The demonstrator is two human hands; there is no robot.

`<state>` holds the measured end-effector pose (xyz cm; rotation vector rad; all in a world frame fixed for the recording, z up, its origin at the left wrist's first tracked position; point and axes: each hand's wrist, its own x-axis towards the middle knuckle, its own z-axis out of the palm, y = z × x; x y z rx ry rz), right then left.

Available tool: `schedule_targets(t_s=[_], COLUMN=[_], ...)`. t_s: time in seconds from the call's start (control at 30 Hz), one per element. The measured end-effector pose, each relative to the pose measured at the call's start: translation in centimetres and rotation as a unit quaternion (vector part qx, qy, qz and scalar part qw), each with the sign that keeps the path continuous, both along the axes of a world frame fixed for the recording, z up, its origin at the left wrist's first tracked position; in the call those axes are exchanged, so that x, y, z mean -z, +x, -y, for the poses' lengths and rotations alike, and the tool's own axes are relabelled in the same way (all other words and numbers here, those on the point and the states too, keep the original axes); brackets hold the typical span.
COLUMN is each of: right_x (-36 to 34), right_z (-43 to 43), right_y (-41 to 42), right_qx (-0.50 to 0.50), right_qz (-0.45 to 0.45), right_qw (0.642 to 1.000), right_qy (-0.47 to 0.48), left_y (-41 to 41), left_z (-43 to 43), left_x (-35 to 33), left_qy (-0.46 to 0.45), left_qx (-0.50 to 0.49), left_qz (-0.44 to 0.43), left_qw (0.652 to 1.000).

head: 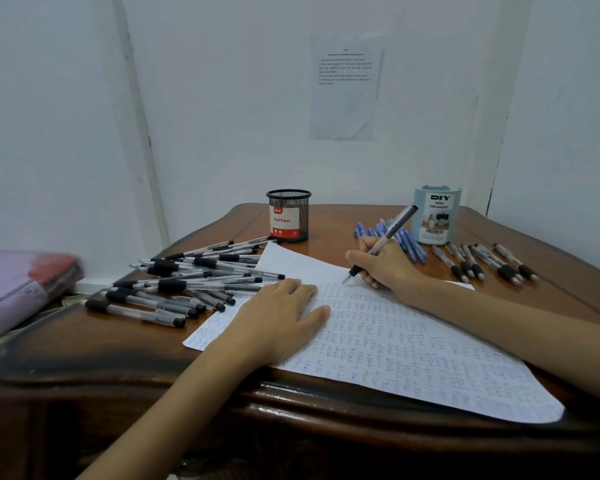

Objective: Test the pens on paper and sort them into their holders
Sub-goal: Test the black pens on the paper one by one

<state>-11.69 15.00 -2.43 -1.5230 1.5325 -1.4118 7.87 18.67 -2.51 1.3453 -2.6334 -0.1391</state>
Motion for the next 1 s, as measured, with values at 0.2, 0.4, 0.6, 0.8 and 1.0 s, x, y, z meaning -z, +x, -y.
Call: schedule_targets(t_s=[0.2,0.4,0.6,0.8,1.0], right_x=[-0.13,-0.15,0.04,0.02,0.14], right_z=[-0.04,0.0,0.0,0.11,0.2], right_y=[-0.06,0.1,0.0,-0.05,-0.01], right_qx=[-0.021,-0.008,-0.009,0.001,-0.009], right_qz=[0.002,-0.013,-0.024,-0.036,-0.05], right_qw=[1.0,1.0,1.0,0.999,0.998], right_qy=[0.013,0.008,-0.004,-0.011,-0.025], left_y=[0.03,0.06,0.03,0.11,0.08], left_z=[-0.03,-0.05,0.14,0.22,0.21], left_x=[0.04,0.07,0.19,0.34,0.25], left_qy=[-0.001,0.0,-0.002,-0.004,-0.003], left_qx=[0.002,0.001,-0.001,-0.001,-0.002], left_qz=[-0.002,-0.001,-0.003,-0.005,-0.002], left_qw=[1.0,1.0,1.0,1.0,1.0])
